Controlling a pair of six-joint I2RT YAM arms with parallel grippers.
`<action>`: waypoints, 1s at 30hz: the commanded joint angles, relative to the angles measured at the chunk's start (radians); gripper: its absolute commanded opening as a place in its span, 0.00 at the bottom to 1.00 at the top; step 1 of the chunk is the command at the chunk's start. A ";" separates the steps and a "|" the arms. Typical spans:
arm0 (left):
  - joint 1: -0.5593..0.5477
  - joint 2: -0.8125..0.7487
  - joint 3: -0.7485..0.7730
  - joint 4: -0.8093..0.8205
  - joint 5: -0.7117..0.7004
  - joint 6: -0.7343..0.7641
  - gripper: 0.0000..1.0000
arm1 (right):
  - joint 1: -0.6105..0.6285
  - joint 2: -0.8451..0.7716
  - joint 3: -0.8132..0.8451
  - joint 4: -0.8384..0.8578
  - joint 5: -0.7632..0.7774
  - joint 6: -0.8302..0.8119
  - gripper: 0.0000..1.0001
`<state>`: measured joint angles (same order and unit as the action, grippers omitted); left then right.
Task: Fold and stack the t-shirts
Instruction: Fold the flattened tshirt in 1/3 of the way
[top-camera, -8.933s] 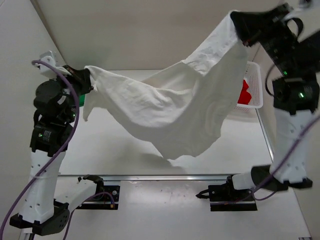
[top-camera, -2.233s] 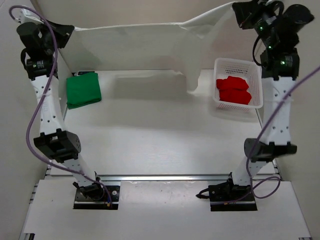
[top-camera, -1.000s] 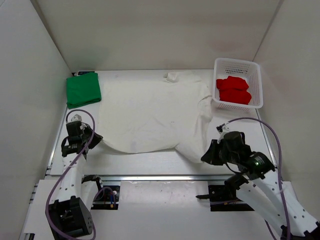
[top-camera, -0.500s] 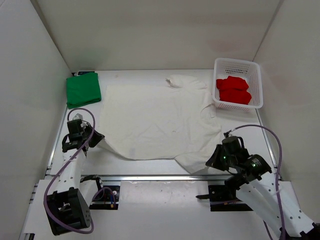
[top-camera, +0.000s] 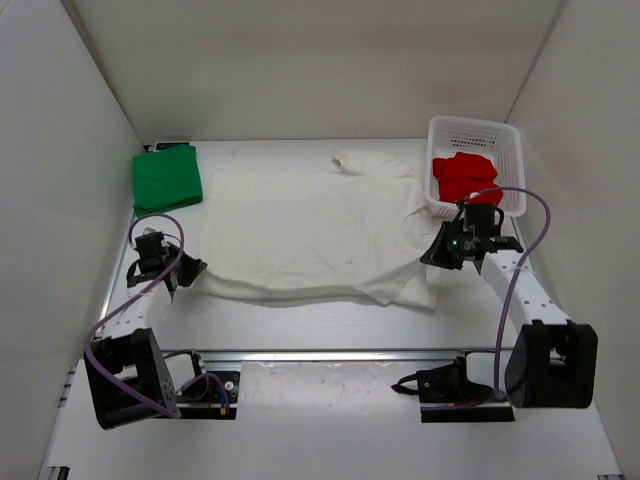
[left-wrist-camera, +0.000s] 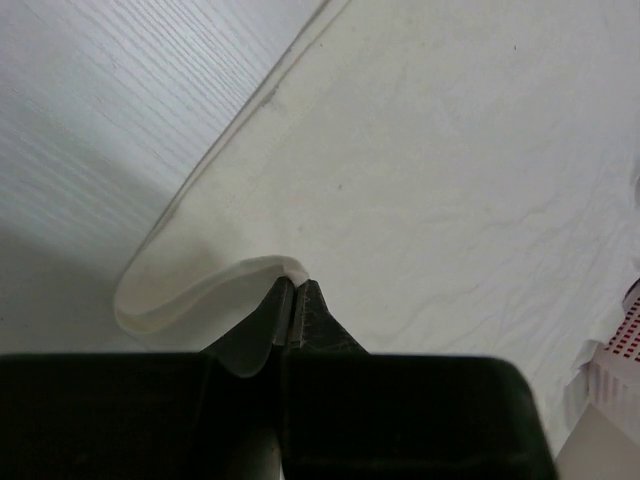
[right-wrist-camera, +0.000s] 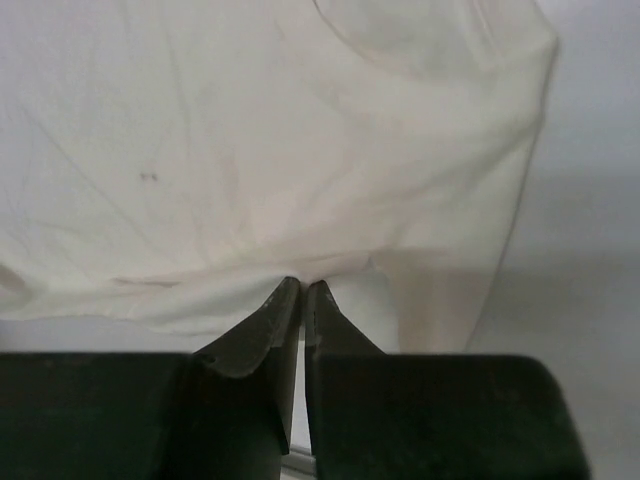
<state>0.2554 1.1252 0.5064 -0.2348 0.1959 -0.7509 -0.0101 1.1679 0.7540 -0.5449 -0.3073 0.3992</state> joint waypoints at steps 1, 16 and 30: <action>0.016 0.039 0.037 0.084 -0.010 -0.060 0.00 | 0.005 0.097 0.111 0.111 0.013 -0.049 0.00; 0.008 0.218 0.100 0.178 -0.044 -0.113 0.00 | 0.042 0.447 0.432 0.186 0.068 -0.054 0.00; -0.025 0.412 0.227 0.192 -0.044 -0.096 0.03 | 0.021 0.590 0.484 0.249 0.077 -0.033 0.00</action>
<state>0.2440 1.5307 0.6952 -0.0513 0.1638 -0.8574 0.0189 1.7569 1.1919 -0.3714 -0.2520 0.3634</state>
